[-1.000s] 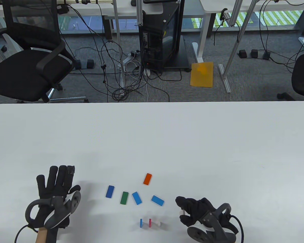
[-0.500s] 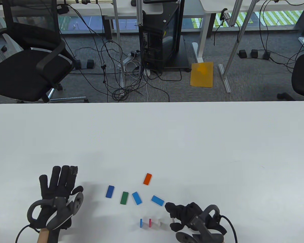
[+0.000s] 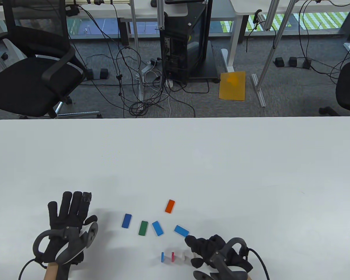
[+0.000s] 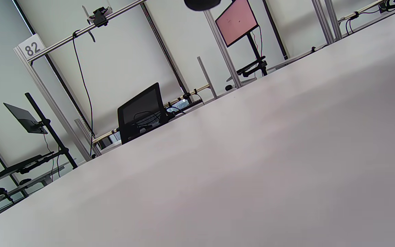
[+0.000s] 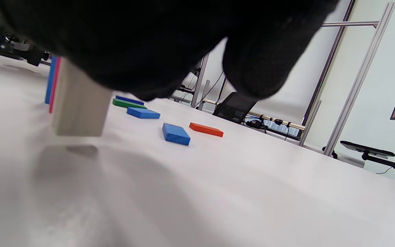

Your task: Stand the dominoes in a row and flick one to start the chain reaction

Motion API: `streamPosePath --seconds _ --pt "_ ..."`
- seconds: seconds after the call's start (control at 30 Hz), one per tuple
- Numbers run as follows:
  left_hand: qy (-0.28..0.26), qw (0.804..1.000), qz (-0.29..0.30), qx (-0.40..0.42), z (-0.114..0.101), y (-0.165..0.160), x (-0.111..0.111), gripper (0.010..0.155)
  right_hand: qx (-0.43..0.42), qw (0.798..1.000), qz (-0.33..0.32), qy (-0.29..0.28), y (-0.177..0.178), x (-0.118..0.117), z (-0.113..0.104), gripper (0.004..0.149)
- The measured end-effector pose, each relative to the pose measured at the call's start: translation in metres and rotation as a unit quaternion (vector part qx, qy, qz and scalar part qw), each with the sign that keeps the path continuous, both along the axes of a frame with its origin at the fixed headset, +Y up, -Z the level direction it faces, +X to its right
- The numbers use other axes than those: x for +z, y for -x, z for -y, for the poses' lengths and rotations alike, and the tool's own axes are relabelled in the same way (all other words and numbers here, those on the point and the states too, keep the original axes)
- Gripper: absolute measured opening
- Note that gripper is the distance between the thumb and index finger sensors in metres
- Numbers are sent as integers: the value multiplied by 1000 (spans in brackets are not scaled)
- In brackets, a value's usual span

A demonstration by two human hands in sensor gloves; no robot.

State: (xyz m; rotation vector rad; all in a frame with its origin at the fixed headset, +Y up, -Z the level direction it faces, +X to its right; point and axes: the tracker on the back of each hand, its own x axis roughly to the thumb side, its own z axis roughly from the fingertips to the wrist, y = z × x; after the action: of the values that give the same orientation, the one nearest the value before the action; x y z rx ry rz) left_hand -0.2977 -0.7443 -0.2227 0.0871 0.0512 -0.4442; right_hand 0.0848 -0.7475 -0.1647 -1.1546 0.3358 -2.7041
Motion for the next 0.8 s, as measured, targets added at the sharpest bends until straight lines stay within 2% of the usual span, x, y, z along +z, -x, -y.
streamPosePath --seconds 0.8 --pt "-9 1000 -3 -5 0 3 0 73 18 1000 0 -9 3 0 3 78"
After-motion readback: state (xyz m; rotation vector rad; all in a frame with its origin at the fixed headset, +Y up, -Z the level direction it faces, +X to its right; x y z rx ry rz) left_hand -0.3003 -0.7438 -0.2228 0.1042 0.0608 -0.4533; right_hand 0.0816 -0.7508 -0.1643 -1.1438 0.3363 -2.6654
